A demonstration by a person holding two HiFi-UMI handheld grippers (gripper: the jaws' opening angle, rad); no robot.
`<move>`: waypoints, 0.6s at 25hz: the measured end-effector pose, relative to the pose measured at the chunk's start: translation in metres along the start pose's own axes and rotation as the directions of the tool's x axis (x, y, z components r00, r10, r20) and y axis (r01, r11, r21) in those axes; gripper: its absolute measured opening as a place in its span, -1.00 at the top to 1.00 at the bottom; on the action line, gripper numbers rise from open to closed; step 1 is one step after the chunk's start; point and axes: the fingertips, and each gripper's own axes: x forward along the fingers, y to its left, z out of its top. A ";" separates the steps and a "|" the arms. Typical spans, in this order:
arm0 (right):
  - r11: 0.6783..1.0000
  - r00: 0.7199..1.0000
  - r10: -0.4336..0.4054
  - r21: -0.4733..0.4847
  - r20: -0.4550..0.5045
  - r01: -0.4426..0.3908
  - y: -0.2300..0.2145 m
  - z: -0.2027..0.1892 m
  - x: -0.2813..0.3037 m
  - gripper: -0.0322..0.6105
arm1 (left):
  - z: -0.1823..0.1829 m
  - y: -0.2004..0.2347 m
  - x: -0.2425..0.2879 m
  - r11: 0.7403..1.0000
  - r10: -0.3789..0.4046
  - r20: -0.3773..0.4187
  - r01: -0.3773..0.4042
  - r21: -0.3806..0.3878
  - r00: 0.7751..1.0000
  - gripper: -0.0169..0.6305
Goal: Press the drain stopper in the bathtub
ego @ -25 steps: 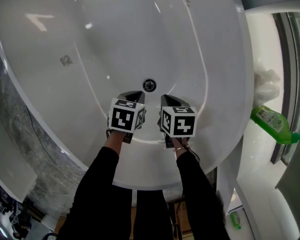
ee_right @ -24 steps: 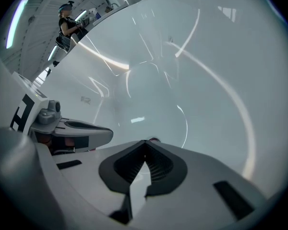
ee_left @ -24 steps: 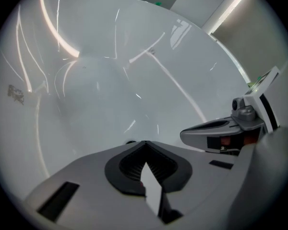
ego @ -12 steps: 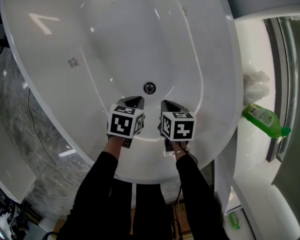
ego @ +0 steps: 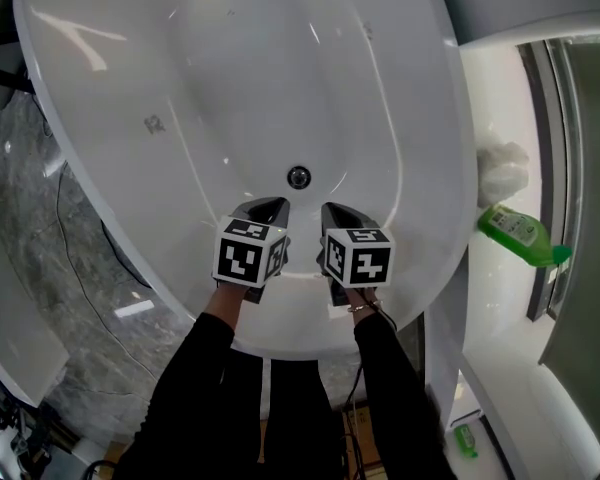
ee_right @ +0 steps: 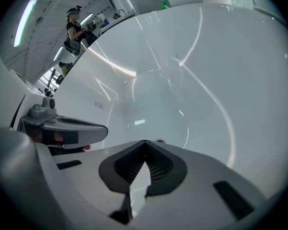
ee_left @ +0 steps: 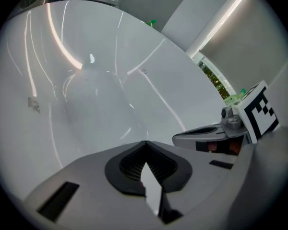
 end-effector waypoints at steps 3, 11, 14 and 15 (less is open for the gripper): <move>1.000 1.000 0.001 -0.011 0.008 -0.001 0.004 0.001 -0.004 0.89 | 0.002 -0.001 -0.007 1.000 -0.001 0.010 0.001 -0.005 1.000 0.92; 1.000 1.000 -0.005 -0.022 0.019 0.006 0.014 0.002 -0.015 0.89 | 0.006 0.000 -0.022 1.000 0.002 0.025 -0.002 -0.010 1.000 0.92; 1.000 1.000 -0.011 -0.029 0.018 0.011 0.018 0.001 -0.021 0.89 | 0.005 0.000 -0.029 1.000 0.002 0.029 -0.002 -0.014 1.000 0.92; 0.999 1.000 -0.012 -0.030 0.018 0.013 0.019 0.000 -0.022 0.89 | 0.005 0.000 -0.031 1.000 0.002 0.030 -0.001 -0.014 1.000 0.92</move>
